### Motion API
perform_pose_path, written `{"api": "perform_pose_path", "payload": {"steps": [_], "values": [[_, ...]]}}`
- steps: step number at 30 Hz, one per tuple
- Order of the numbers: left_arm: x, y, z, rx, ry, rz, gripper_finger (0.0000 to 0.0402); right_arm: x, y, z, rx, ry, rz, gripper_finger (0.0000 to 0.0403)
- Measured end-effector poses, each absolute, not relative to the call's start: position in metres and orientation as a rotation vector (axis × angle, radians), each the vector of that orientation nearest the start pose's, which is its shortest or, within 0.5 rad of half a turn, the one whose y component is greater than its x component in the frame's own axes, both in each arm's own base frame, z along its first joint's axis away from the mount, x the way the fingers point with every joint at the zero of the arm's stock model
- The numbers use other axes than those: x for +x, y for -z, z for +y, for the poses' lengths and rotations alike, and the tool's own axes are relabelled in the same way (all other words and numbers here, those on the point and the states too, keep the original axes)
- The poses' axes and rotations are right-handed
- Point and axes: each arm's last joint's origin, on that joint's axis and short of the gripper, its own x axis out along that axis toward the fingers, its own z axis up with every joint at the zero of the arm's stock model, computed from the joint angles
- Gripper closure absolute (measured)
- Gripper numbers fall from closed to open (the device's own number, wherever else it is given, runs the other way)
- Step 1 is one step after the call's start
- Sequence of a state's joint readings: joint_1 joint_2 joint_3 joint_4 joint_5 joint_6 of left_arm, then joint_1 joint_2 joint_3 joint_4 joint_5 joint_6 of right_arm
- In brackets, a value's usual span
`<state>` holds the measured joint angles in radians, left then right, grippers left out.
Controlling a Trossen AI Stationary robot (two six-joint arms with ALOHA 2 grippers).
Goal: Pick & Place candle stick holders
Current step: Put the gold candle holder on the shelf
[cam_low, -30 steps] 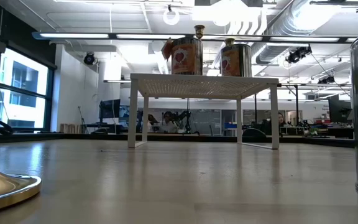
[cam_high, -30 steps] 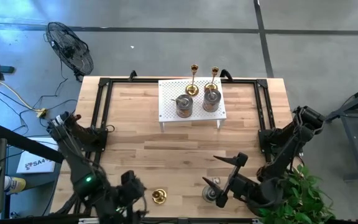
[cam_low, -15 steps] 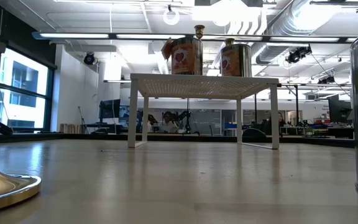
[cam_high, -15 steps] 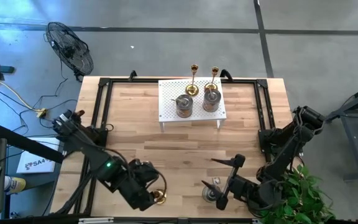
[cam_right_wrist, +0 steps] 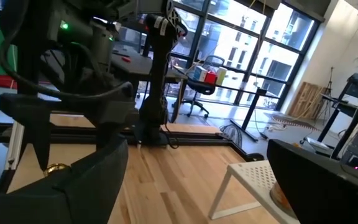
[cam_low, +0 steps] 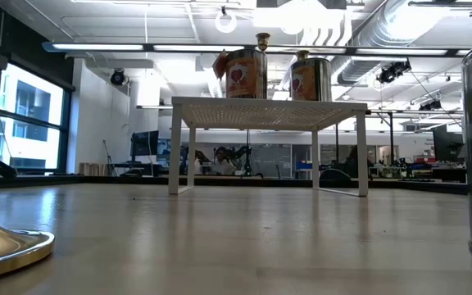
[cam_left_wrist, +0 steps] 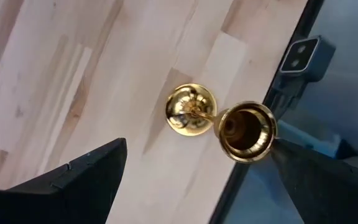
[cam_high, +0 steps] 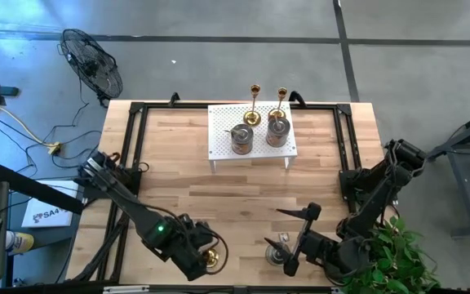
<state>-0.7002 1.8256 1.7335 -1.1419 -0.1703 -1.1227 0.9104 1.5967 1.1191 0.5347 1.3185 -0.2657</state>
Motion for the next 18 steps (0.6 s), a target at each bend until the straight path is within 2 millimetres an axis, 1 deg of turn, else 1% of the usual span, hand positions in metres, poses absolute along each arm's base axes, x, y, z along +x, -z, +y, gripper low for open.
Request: {"api": "perform_pose_path", "payload": {"steps": [5,12,18], "values": [[0.2885,-0.2952,-0.2366,-0.376,-0.189,1.220,0.0009,0.2350,-0.3109,0.2568,-0.228,0.405,0.037,0.0025],[0.2894,-0.2967,-0.2350,-0.355,-0.217,1.171,0.0009,0.2350,-0.3101,0.2569,-0.236,0.405,0.042,0.0026],[0.2926,-0.2982,-0.2382,-0.389,-0.185,1.146,0.0009,0.2350,-0.3082,0.2569,-0.238,0.404,0.049,0.0026]]}}
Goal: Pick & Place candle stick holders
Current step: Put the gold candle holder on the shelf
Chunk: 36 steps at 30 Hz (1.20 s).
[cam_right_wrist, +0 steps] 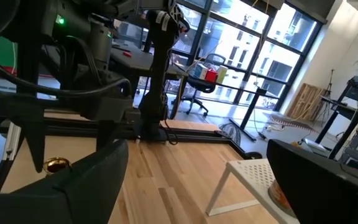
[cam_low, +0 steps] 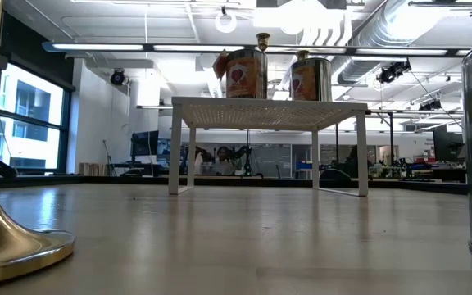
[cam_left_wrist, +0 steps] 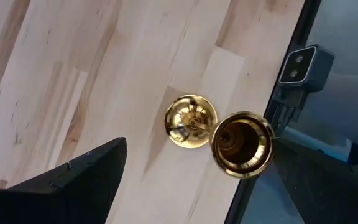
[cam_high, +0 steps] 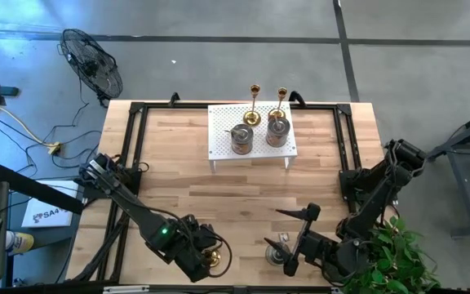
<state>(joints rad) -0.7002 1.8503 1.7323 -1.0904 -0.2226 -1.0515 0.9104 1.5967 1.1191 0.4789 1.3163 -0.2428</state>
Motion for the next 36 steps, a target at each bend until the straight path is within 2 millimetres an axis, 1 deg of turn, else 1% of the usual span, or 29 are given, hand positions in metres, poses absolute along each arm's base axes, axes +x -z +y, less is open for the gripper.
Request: {"api": "perform_pose_path", "payload": {"steps": [16,22,26,30,36], "values": [[0.293,-0.298,-0.238,-0.416,-0.204,1.137,0.0009,0.235,-0.307,0.257,-0.216,0.399,0.047,0.0026],[0.300,-0.291,-0.241,-0.426,-0.200,1.147,0.0009,0.235,-0.307,0.257,-0.216,0.397,0.046,0.0026],[0.299,-0.289,-0.241,-0.426,-0.199,1.167,0.0011,0.235,-0.307,0.257,-0.215,0.397,0.046,0.0026],[0.300,-0.290,-0.242,-0.427,-0.202,1.142,0.0032,0.235,-0.307,0.257,-0.206,0.397,0.044,0.0026],[0.302,-0.290,-0.242,-0.437,-0.195,1.129,0.0095,0.235,-0.307,0.257,-0.205,0.397,0.044,0.0026]]}}
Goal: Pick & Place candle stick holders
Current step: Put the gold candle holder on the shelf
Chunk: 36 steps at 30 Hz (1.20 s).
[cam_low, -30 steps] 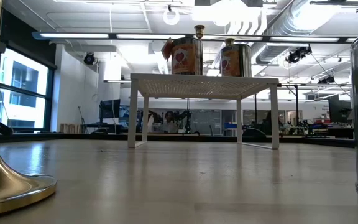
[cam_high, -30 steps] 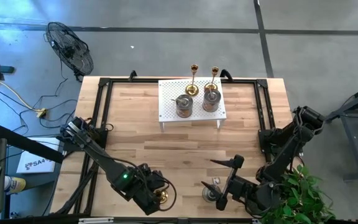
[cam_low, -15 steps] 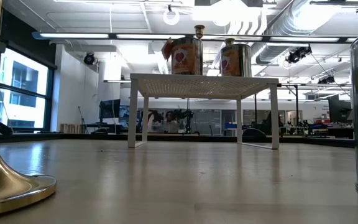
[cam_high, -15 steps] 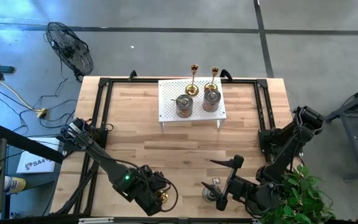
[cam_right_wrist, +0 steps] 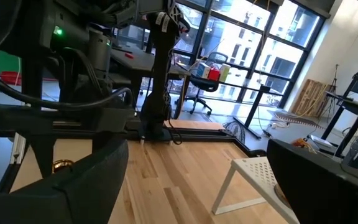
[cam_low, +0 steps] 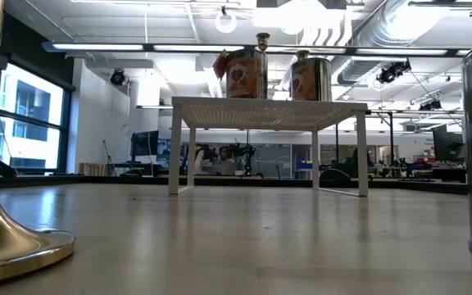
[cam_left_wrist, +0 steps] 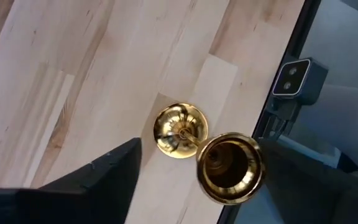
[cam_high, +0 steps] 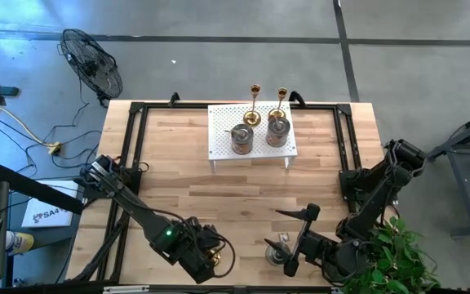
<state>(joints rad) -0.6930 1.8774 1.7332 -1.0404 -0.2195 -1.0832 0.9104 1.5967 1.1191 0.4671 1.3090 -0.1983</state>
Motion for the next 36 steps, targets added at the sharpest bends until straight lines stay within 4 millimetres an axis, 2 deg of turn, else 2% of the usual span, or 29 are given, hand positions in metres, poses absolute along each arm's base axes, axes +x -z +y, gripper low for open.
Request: {"api": "perform_pose_path", "payload": {"steps": [18,31,36], "values": [[0.301,-0.290,-0.242,-0.468,-0.206,1.142,0.0261,0.235,-0.307,0.257,-0.205,0.396,0.044,0.0026],[0.301,-0.291,-0.242,-0.477,-0.221,1.139,0.0264,0.235,-0.307,0.257,-0.205,0.395,0.044,0.0026],[0.299,-0.308,-0.240,-0.470,-0.228,1.129,0.0264,0.235,-0.307,0.257,-0.205,0.395,0.044,0.0026]]}}
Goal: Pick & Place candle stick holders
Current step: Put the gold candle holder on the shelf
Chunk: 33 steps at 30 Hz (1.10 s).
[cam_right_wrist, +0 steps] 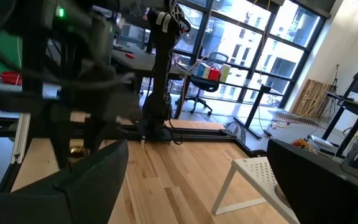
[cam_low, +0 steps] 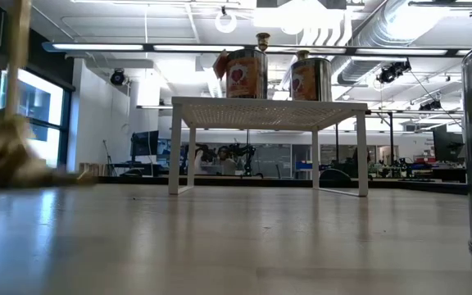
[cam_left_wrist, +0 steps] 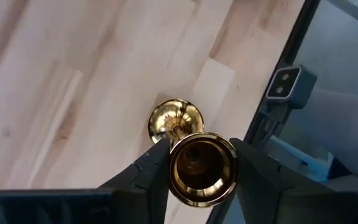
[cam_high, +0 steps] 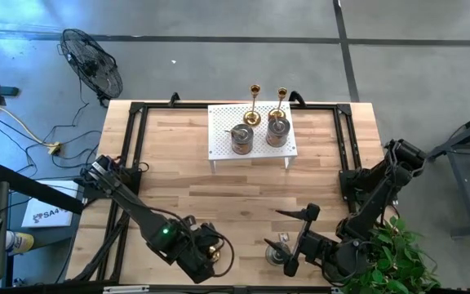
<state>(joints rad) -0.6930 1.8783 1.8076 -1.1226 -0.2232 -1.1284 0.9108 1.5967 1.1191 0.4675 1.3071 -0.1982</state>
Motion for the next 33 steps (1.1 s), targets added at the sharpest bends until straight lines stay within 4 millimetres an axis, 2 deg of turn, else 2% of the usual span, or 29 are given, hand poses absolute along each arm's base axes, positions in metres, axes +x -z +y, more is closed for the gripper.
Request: {"api": "perform_pose_path", "payload": {"steps": [3,8,12,15,18,26,33], "values": [[0.296,-0.326,-0.236,-0.432,-0.255,1.114,0.0264,0.235,-0.308,0.257,-0.209,0.395,0.044,0.0026],[0.287,-0.371,-0.220,-0.393,-0.304,1.062,0.0264,0.235,-0.311,0.257,-0.240,0.397,0.039,0.0026],[0.280,-0.411,-0.193,-0.342,-0.376,0.977,0.0264,0.235,-0.316,0.257,-0.289,0.401,0.032,0.0026],[0.278,-0.439,-0.173,-0.325,-0.322,0.884,0.0264,0.234,-0.320,0.256,-0.333,0.420,0.031,0.0026],[0.275,-0.459,-0.144,-0.321,-0.327,0.829,0.0264,0.233,-0.325,0.254,-0.384,0.449,0.036,0.0026],[0.265,-0.483,-0.079,-0.201,-0.394,0.768,0.0264,0.231,-0.336,0.248,-0.490,0.531,0.072,0.0026],[0.252,-0.499,-0.024,-0.120,-0.550,0.712,0.0264,0.230,-0.352,0.235,-0.510,0.511,0.038,0.0027]]}}
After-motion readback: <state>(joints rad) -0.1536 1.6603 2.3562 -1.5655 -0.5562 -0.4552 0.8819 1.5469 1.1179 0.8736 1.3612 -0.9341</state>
